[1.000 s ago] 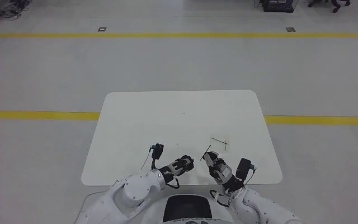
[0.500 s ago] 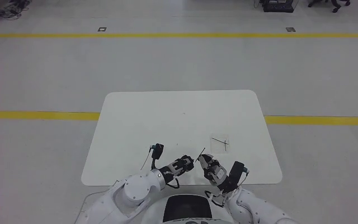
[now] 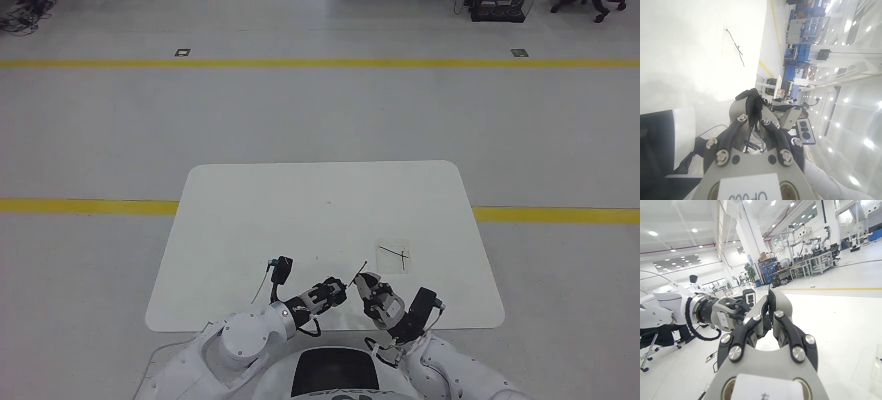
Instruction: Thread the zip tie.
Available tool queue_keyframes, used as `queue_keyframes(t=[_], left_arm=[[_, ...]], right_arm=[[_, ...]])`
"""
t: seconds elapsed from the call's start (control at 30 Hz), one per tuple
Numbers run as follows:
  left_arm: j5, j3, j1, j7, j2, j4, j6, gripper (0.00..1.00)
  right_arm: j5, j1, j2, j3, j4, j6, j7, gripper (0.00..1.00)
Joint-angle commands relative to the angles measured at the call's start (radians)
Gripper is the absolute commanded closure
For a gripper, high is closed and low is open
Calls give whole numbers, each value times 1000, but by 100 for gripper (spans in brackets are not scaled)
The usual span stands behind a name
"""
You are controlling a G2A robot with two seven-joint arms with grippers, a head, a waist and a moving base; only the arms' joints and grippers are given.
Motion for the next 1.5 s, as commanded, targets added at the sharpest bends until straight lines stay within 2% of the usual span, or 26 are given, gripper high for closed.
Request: queue_keyframes(t=[0.0,1.47], left_arm=[[0,0,0,0,0,0,0,100],[0,0,0,0,0,0,0,100]], right_arm=[[-10,-2,-2,6,2,2,2,100],[-64,-30,-75,88,64,-51,42,100]])
